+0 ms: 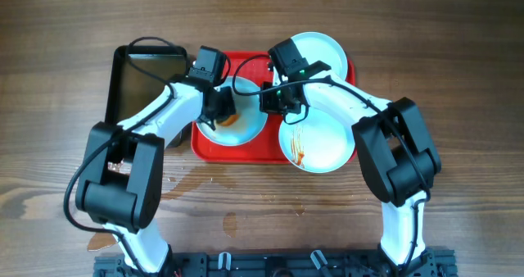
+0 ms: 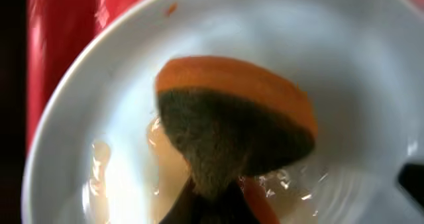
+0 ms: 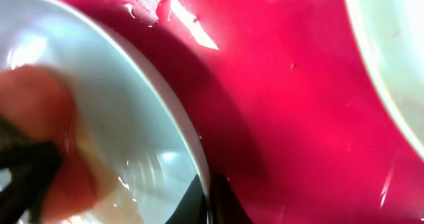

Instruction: Clean dirty plates on tray and stack at the side

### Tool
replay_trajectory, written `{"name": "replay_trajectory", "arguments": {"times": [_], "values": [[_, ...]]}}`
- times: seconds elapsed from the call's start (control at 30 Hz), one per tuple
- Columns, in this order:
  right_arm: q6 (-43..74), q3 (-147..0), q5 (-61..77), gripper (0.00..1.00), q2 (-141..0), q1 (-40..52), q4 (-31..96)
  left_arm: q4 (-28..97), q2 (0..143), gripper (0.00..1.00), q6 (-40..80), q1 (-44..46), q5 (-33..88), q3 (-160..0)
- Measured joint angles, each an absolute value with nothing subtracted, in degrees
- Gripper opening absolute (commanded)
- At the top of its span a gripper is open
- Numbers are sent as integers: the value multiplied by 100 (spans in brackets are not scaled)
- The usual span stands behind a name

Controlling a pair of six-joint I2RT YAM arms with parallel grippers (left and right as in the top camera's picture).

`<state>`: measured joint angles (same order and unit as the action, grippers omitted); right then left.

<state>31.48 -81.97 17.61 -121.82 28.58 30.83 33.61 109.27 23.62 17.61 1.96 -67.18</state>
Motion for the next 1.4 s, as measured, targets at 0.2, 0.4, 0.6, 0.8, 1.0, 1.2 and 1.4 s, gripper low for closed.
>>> {"name": "replay_trajectory", "arguments": {"times": [0.2,0.4,0.6,0.8,1.0,1.2,1.4], "values": [[3116,-8200,1765,4,-12182,2862,3085,4388,10901,4,2401,1721,574,-6834],[3118,-8197,1756,4,-12182,2860,3083,4381,10908,4,2167,1669,1041,-6864],[3122,-8200,1756,4,-12182,2856,3083,4333,10908,4,2338,1568,12,-6928],[3118,-8197,1796,4,-12182,2864,3111,5111,10908,4,2740,1616,-207,-7028],[3065,-8197,1800,4,-12182,2873,3116,5384,10910,4,2722,1739,683,-7030],[3092,-8197,1791,4,-12182,2845,3100,4156,10921,4,2598,1750,1549,-6978],[3144,-8200,1785,4,-12189,2845,3098,3063,10940,4,2825,1544,1441,-6973]]}}
